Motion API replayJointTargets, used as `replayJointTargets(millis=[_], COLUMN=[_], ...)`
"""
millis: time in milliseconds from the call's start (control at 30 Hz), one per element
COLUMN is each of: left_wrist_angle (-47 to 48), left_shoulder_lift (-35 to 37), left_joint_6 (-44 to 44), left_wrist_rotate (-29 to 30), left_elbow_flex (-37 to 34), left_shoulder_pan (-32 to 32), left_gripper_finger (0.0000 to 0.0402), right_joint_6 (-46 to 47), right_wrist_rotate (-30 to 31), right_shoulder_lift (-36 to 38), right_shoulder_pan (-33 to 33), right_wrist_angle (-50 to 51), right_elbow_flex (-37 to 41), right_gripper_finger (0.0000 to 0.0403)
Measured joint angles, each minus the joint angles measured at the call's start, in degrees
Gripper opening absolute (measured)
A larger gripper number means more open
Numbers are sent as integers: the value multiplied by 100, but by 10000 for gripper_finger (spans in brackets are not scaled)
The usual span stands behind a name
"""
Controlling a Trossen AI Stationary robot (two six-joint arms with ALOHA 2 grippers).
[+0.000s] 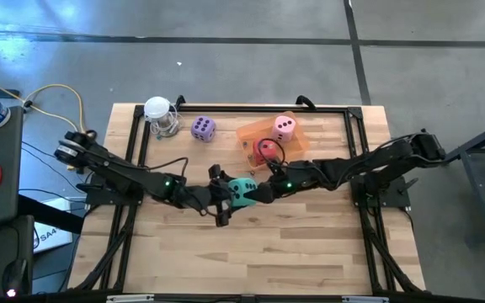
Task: Pick & Place Dice
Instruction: Put the large light blue dice into the orange bin
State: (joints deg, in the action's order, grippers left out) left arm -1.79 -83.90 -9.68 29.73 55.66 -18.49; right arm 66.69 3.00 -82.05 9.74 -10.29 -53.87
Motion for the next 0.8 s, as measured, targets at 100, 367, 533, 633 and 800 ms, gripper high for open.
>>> replayJointTargets(millis=[100,367,533,633,800], left_wrist_angle=[43,38,-47,-35,-60], left_shoulder_lift=[-26,-128,-298,-363,-373], left_joint_6=[-30,-96,-267,-369,-395], left_wrist_rotate=[-231,-655,-980,-1115,-1142], left_elbow_flex=[-9,-17,-22,-20,-20], left_shoulder_pan=[57,216,253,259,259], left_gripper_finger=[368,368,368,368,368], right_joint_6=[166,380,579,634,601], right_wrist_rotate=[-54,-129,-575,-672,-745], right_shoulder_lift=[-128,-272,-377,-484,-539], right_shoulder_pan=[0,-13,-131,-181,-187], right_wrist_angle=[103,166,298,256,277], right_elbow_flex=[0,-2,-2,-2,-3], right_gripper_finger=[400,400,400,400,400])
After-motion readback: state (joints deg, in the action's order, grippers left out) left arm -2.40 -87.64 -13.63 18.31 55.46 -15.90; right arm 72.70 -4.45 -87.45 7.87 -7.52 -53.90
